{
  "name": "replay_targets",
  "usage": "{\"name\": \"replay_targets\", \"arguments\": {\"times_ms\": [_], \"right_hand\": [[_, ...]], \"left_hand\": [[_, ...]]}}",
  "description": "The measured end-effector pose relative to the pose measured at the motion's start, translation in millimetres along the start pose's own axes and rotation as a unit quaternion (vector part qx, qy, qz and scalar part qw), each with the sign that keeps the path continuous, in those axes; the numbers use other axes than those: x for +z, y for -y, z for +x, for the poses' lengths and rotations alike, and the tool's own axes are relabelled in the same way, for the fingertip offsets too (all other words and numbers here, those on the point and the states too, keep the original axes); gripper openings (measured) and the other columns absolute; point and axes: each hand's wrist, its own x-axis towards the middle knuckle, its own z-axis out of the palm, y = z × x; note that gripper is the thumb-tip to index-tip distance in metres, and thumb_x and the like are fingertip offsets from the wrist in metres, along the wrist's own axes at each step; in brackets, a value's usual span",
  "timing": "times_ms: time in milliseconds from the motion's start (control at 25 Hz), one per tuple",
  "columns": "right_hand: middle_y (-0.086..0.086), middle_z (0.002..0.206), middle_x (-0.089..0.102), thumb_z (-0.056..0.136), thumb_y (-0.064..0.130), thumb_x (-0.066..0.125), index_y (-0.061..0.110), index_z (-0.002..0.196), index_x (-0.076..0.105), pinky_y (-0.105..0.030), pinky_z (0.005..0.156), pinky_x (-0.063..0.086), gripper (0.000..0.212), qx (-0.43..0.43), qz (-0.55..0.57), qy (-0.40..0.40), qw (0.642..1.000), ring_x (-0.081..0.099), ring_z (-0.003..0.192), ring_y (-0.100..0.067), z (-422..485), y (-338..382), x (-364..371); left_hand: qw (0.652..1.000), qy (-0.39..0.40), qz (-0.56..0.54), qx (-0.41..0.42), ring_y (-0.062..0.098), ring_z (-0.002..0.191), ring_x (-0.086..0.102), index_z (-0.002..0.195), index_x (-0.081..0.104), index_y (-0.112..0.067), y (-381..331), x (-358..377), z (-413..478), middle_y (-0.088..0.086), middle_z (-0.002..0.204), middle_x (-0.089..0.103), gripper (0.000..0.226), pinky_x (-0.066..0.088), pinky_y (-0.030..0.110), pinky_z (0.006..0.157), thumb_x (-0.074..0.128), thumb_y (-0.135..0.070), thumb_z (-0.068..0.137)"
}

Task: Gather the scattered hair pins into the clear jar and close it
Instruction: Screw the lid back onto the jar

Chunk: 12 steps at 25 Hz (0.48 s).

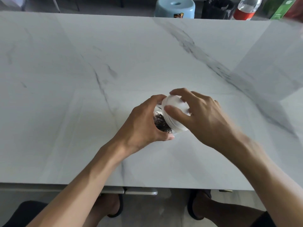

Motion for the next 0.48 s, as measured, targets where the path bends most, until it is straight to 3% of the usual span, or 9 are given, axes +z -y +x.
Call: {"name": "replay_targets", "arguments": {"times_ms": [80, 160, 200, 280, 480], "right_hand": [[-0.007, 0.103, 0.061, 0.094, 0.049, 0.043, 0.035, 0.119, 0.043, -0.038, 0.065, 0.049, 0.028, -0.014, -0.123, -0.023, 0.992, 0.06, 0.079, -0.034, 1.1, 0.7, 2.9], [-0.002, 0.113, 0.06, 0.091, 0.065, 0.035, 0.033, 0.125, 0.045, -0.035, 0.07, 0.044, 0.048, 0.023, -0.028, 0.009, 0.999, 0.06, 0.091, -0.027, 3.1, -3.1, -1.8], [0.006, 0.126, 0.055, 0.086, 0.07, 0.038, 0.038, 0.133, 0.039, -0.032, 0.077, 0.043, 0.056, 0.03, 0.036, 0.043, 0.998, 0.057, 0.1, -0.021, 2.0, -3.7, -4.9], [0.015, 0.136, 0.043, 0.081, 0.065, 0.054, 0.046, 0.14, 0.026, -0.028, 0.084, 0.041, 0.068, -0.008, 0.05, 0.08, 0.996, 0.052, 0.109, -0.015, -1.0, 0.1, -5.9], [0.01, 0.117, 0.052, 0.068, 0.065, 0.061, 0.049, 0.134, 0.033, -0.027, 0.071, 0.041, 0.073, -0.015, 0.037, 0.007, 0.999, 0.056, 0.093, -0.019, -2.1, 1.5, -4.1]], "left_hand": [[1.0, 0.006, 0.005, 0.002, -0.003, 0.091, 0.061, 0.121, 0.044, -0.043, -1.7, 2.4, -0.7, -0.031, 0.107, 0.056, 0.084, 0.053, 0.024, 0.083, 0.089, -0.028, 0.052], [1.0, 0.001, -0.013, -0.007, 0.002, 0.088, 0.065, 0.122, 0.046, -0.04, -0.9, 1.3, -0.2, -0.027, 0.108, 0.059, 0.083, 0.055, 0.03, 0.083, 0.089, -0.027, 0.052], [0.999, -0.005, -0.029, -0.015, 0.007, 0.087, 0.067, 0.122, 0.048, -0.038, 0.2, 0.0, 0.7, -0.022, 0.108, 0.062, 0.082, 0.056, 0.034, 0.082, 0.09, -0.025, 0.052], [0.999, -0.016, -0.045, -0.023, 0.015, 0.086, 0.07, 0.122, 0.05, -0.036, 1.3, -1.8, 1.6, -0.015, 0.107, 0.065, 0.082, 0.057, 0.041, 0.08, 0.09, -0.022, 0.052], [0.998, -0.044, -0.049, -0.022, 0.013, 0.088, 0.07, 0.122, 0.052, -0.036, -5.9, -0.6, -1.6, -0.012, 0.103, 0.068, 0.081, 0.058, 0.038, 0.076, 0.089, -0.019, 0.052]]}}
